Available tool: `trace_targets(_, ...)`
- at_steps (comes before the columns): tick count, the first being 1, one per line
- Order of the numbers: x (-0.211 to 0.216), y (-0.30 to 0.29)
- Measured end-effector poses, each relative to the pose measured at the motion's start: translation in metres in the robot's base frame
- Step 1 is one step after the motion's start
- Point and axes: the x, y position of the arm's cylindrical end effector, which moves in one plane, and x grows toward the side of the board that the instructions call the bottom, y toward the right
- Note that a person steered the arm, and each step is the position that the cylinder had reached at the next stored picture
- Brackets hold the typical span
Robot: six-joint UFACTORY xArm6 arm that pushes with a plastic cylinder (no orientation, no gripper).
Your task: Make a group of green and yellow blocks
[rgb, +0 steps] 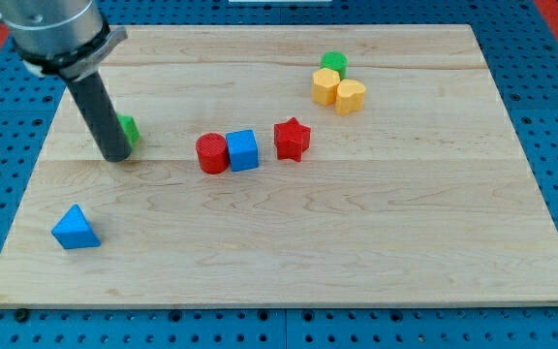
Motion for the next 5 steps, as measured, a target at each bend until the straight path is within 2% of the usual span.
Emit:
trace_targets(2, -0.019, -0.057)
trace_targets(3, -0.052, -0.014)
trace_targets(5, -0.045, 0.114)
